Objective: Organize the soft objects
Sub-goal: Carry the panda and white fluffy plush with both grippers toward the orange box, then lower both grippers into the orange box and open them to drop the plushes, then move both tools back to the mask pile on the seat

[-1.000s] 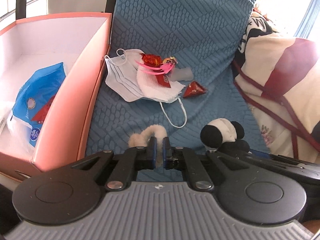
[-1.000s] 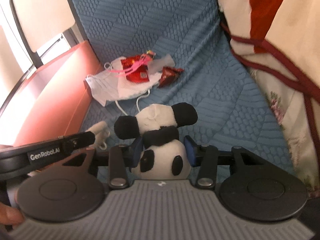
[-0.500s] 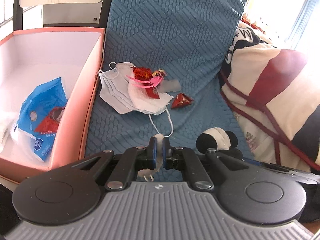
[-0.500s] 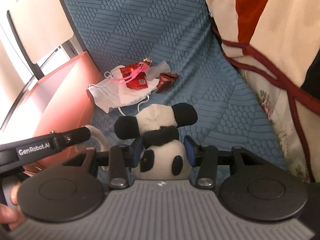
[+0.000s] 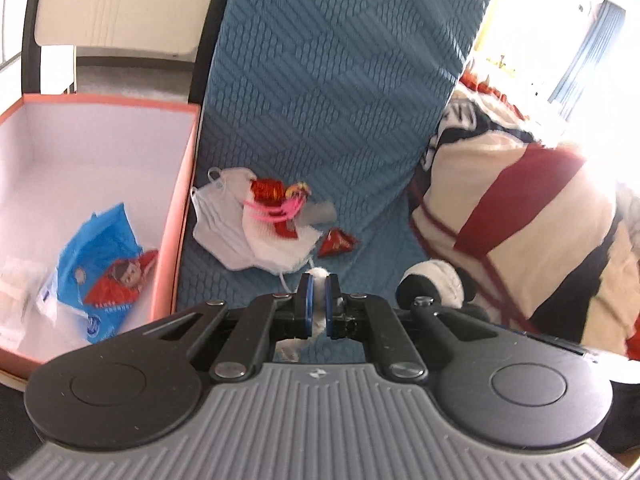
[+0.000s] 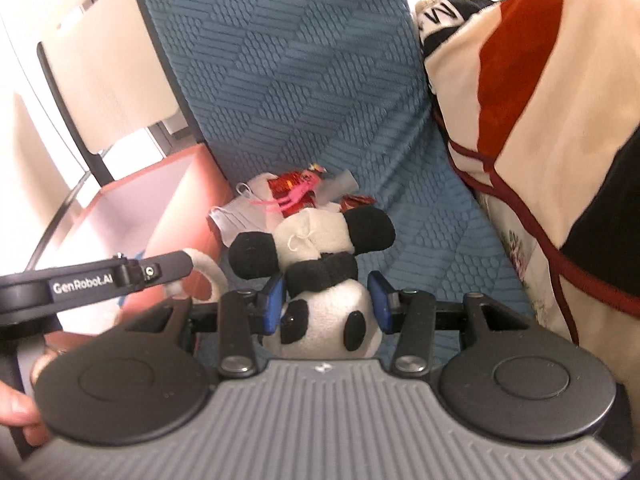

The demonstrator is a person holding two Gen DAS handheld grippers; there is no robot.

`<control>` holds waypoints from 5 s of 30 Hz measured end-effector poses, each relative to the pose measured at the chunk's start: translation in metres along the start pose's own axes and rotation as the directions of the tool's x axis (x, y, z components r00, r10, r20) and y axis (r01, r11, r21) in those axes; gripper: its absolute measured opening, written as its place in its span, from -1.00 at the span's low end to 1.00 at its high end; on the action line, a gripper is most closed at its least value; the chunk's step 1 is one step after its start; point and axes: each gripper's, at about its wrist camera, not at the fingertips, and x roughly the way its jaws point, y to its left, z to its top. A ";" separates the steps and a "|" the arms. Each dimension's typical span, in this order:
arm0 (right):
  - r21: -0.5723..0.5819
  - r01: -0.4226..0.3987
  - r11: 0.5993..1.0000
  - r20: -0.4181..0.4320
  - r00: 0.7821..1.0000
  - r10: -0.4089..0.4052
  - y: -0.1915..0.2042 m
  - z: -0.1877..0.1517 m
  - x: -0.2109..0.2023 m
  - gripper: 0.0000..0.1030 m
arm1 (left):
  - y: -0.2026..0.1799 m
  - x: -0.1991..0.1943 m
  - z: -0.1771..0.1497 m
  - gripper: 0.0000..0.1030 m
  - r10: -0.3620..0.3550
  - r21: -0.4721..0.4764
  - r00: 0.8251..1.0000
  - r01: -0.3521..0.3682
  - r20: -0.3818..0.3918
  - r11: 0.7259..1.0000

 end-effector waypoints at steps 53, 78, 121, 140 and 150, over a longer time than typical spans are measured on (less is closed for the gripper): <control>-0.264 -0.250 0.931 -0.317 0.935 0.161 0.265 0.027 0.149 -0.04 | 0.297 -0.045 0.053 -0.87 0.223 -0.248 0.957 -0.265 -0.185 0.932; -0.285 -0.282 0.916 -0.184 0.954 0.237 0.248 0.042 0.088 0.46 | 0.237 -0.096 0.062 -0.54 0.303 -0.175 0.953 -0.301 -0.019 0.937; -0.172 -0.028 0.985 0.149 0.987 0.054 0.059 -0.007 -0.044 0.46 | 0.022 -0.071 -0.035 -0.53 0.072 0.069 0.992 -0.080 0.108 0.994; -0.132 0.058 0.990 0.147 0.988 -0.038 -0.023 -0.045 -0.047 0.46 | -0.029 -0.025 -0.070 -0.53 0.032 0.144 0.998 -0.038 0.049 0.989; -0.091 0.067 0.994 0.168 0.984 -0.051 -0.032 -0.035 -0.030 0.46 | -0.022 0.035 -0.055 -0.53 0.017 0.217 1.000 -0.017 0.001 0.976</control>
